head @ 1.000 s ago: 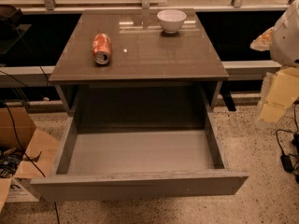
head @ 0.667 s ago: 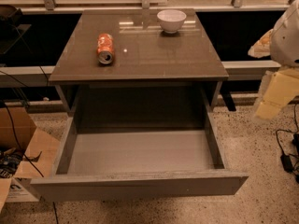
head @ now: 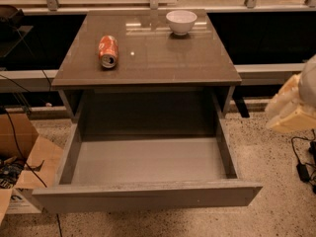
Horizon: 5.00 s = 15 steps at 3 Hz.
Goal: Close top drawer
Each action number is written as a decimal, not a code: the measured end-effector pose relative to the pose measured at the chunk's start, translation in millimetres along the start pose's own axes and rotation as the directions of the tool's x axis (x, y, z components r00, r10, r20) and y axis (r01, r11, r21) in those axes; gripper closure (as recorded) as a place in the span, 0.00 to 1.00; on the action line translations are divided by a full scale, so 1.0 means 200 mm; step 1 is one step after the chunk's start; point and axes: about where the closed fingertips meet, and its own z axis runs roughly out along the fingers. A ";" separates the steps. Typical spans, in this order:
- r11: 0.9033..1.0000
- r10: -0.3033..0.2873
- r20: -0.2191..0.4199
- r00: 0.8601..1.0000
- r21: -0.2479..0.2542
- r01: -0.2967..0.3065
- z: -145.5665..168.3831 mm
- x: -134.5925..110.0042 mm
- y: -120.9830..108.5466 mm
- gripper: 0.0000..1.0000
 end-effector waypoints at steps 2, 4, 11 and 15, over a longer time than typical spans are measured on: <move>0.987 0.118 0.006 0.993 -0.106 -0.117 0.21 0.24 0.17 1.00; 0.994 0.061 -0.017 0.998 -0.092 -0.062 0.34 0.24 0.24 1.00; 0.953 0.001 0.009 1.000 -0.301 0.002 1.37 0.22 0.46 1.00; 0.992 0.029 0.142 0.989 -0.123 -0.011 1.48 0.05 0.09 0.27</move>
Offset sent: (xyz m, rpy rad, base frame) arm -0.0250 -0.0217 -0.0495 0.0607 0.0972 -0.0646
